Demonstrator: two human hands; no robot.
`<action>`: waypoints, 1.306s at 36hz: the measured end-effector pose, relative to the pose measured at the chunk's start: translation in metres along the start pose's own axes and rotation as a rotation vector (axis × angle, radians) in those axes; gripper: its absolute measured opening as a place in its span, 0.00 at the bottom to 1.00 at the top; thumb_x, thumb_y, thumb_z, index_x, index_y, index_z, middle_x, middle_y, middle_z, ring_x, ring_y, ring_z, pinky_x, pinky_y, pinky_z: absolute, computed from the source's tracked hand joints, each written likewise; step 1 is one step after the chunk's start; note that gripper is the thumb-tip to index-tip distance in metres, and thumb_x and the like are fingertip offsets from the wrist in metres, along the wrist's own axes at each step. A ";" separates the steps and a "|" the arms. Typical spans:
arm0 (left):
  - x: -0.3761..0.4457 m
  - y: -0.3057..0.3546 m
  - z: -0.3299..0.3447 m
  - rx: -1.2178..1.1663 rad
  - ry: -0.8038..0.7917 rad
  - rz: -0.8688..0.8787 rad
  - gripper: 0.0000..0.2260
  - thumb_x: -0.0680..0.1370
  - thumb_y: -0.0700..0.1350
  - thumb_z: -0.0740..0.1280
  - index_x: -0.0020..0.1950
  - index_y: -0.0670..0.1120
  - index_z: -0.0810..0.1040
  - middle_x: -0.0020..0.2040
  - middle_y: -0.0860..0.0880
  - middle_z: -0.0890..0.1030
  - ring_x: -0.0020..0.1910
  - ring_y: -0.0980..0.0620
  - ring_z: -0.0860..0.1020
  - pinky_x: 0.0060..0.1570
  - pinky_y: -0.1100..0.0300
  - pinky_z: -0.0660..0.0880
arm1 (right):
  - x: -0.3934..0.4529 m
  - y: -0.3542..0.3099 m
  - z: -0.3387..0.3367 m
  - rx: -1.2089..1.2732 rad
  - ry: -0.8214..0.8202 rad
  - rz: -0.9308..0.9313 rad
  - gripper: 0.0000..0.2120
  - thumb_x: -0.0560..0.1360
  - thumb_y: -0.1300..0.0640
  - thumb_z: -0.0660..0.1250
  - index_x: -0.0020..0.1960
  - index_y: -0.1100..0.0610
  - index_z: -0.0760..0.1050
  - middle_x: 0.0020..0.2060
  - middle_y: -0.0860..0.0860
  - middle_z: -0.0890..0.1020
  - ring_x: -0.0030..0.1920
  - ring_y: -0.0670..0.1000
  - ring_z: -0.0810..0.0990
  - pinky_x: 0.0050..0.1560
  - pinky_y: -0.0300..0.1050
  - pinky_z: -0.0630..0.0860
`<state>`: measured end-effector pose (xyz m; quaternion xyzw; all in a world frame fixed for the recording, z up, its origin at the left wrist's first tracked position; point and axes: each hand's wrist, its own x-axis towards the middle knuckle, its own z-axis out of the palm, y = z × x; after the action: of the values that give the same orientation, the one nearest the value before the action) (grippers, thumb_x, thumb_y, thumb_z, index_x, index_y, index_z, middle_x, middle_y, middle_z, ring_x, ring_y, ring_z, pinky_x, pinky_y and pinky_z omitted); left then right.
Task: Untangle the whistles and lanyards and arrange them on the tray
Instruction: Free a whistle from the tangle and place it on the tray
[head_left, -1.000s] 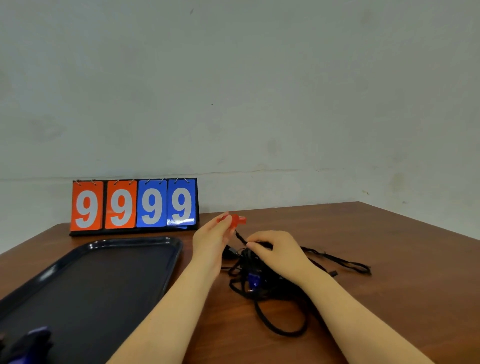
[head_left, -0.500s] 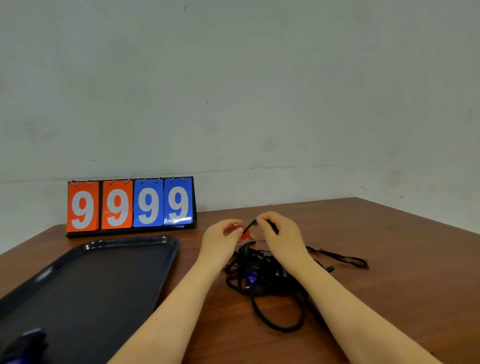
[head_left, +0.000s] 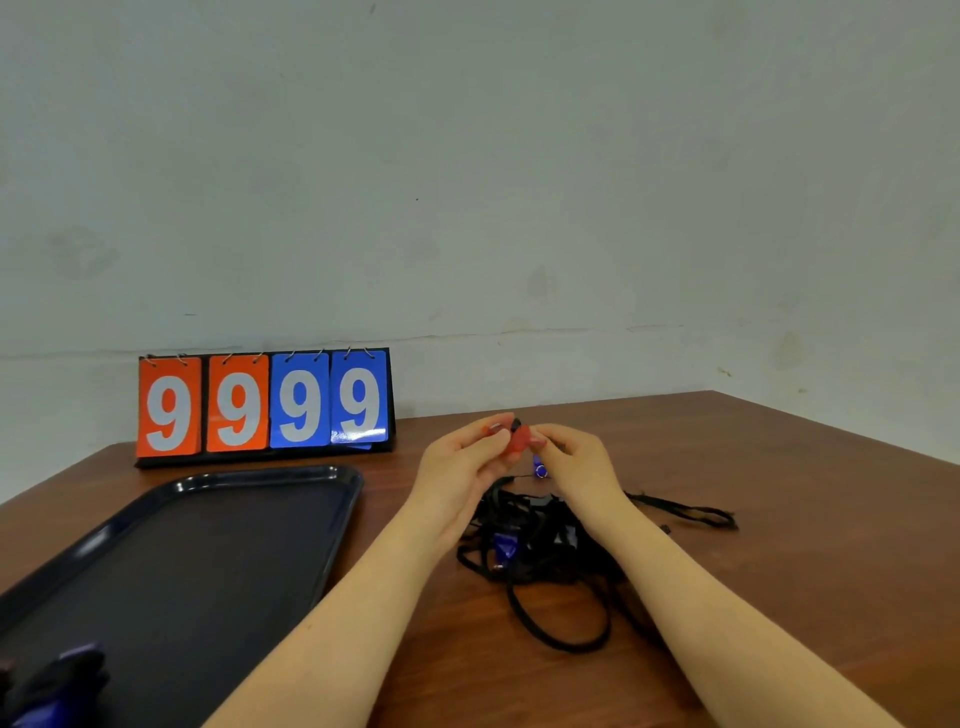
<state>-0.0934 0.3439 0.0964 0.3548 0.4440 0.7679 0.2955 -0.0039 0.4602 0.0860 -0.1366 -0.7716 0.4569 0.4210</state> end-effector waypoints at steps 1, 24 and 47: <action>0.000 0.000 -0.001 -0.030 0.012 -0.002 0.13 0.78 0.33 0.63 0.62 0.36 0.76 0.55 0.39 0.83 0.55 0.47 0.82 0.53 0.59 0.79 | -0.001 0.003 0.002 -0.042 -0.033 -0.019 0.09 0.80 0.54 0.63 0.49 0.47 0.82 0.41 0.38 0.83 0.41 0.31 0.78 0.42 0.28 0.72; 0.011 -0.011 -0.023 0.574 0.228 0.136 0.11 0.77 0.40 0.68 0.56 0.55 0.80 0.49 0.56 0.81 0.52 0.57 0.79 0.52 0.64 0.75 | -0.009 -0.001 0.012 -0.381 -0.254 -0.217 0.11 0.81 0.53 0.57 0.46 0.47 0.78 0.41 0.45 0.81 0.42 0.43 0.78 0.47 0.42 0.75; -0.007 0.006 -0.007 0.305 -0.159 -0.010 0.13 0.80 0.38 0.63 0.62 0.45 0.79 0.55 0.46 0.84 0.56 0.51 0.82 0.57 0.59 0.76 | -0.001 -0.005 -0.006 0.117 -0.013 0.089 0.17 0.78 0.53 0.65 0.45 0.68 0.78 0.29 0.53 0.73 0.25 0.43 0.69 0.27 0.32 0.68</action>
<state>-0.0956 0.3325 0.0974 0.4528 0.5323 0.6598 0.2763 0.0021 0.4600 0.0913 -0.1429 -0.7395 0.5204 0.4025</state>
